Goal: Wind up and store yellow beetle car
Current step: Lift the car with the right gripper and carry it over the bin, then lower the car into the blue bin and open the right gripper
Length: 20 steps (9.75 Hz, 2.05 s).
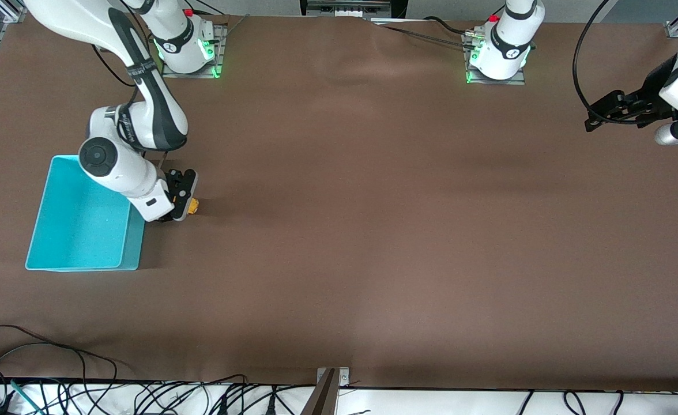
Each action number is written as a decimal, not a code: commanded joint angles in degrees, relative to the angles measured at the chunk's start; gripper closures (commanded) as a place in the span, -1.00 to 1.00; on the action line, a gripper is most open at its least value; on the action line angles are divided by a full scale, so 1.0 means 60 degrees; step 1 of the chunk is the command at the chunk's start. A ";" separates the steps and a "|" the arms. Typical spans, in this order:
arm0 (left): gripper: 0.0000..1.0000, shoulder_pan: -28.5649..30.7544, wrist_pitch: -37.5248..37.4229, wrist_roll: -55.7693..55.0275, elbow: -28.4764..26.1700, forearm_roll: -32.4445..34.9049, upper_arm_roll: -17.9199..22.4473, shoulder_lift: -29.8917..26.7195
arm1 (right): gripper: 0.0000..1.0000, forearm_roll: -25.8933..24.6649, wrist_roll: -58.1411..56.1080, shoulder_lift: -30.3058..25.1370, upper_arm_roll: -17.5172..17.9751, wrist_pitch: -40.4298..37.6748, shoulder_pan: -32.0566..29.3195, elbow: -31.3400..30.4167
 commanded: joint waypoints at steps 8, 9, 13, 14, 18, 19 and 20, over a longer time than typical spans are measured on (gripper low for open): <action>-1.00 0.0009 0.0024 -0.0132 -0.0144 -0.0130 0.0024 -0.0155 | 1.00 -0.0033 0.0070 -0.0206 -0.2163 -0.3214 -0.0042 0.2546; -1.00 0.0009 0.0024 -0.0132 -0.0159 -0.0130 0.0024 -0.0155 | 1.00 -0.0077 0.0011 -0.0118 -0.2428 -0.3229 -0.0042 0.2458; -1.00 0.0009 0.0024 -0.0132 -0.0159 -0.0130 0.0024 -0.0155 | 1.00 0.0010 -0.0444 0.0745 -0.2870 -0.2704 -0.0654 0.2078; -1.00 0.0009 0.0024 -0.0132 -0.0145 -0.0130 0.0024 -0.0155 | 1.00 0.0097 -0.0429 0.0993 -0.2870 -0.2441 -0.1005 0.1961; -1.00 0.0009 0.0024 -0.0132 -0.0144 -0.0130 0.0024 -0.0155 | 1.00 0.0494 -0.0370 0.1434 -0.2870 -0.0992 -0.1580 0.0732; -1.00 0.0009 0.0024 -0.0132 -0.0159 -0.0130 0.0024 -0.0155 | 1.00 0.0494 -0.0370 0.1624 -0.2870 -0.0886 -0.1696 0.0715; -1.00 -0.0005 0.0024 -0.0132 -0.0159 -0.0130 0.0024 -0.0155 | 1.00 0.0653 -0.0370 0.1771 -0.2855 -0.0842 -0.1741 0.0729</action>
